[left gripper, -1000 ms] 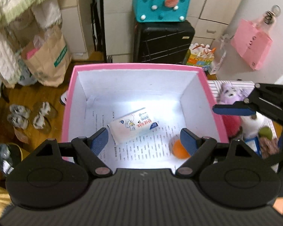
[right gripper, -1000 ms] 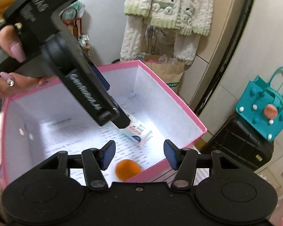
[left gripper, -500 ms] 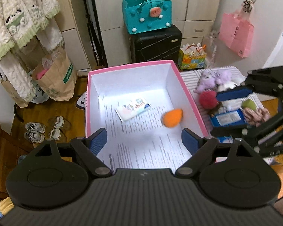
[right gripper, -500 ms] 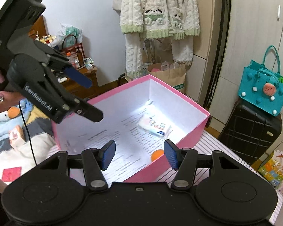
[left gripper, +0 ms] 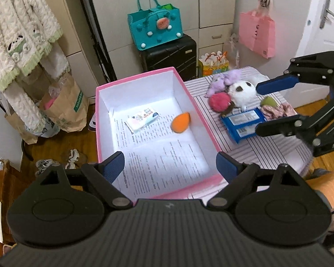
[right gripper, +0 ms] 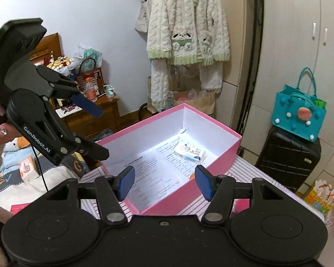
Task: Organize soft objects
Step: 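Withdraw both tools from the box back toward the blue wipe pack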
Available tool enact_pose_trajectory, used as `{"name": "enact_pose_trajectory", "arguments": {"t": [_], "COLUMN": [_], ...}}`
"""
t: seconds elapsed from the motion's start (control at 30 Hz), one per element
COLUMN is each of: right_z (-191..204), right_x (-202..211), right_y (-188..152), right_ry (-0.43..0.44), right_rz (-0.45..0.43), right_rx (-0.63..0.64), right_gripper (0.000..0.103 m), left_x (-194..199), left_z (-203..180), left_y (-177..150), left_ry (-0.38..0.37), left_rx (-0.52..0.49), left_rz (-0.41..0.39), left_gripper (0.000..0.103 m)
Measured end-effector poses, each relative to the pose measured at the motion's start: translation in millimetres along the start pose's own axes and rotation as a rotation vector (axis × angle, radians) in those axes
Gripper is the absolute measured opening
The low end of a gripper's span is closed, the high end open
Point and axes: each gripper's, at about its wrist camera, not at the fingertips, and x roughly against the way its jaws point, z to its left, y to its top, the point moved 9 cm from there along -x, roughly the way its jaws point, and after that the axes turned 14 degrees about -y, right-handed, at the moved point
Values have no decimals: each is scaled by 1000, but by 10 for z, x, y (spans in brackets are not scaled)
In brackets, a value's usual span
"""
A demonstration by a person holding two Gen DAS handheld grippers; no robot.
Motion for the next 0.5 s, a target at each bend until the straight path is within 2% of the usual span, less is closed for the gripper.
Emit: {"name": "enact_pose_trajectory", "arguments": {"t": [0.33,0.5], "right_z": [28,72], "right_x": [404,526], "right_y": [-398,-683], "right_ry": [-24,-64], "right_rz": [-1,19], "right_rx": [-33,-33], "right_gripper": [67,68], "left_x": [-35,-144], "left_z": [-398,-589], "left_y": [-336,-489], "left_ry": [-35,25], "left_rx": [-61,-118], "left_rz": [38,55], "left_gripper": [90,92]}}
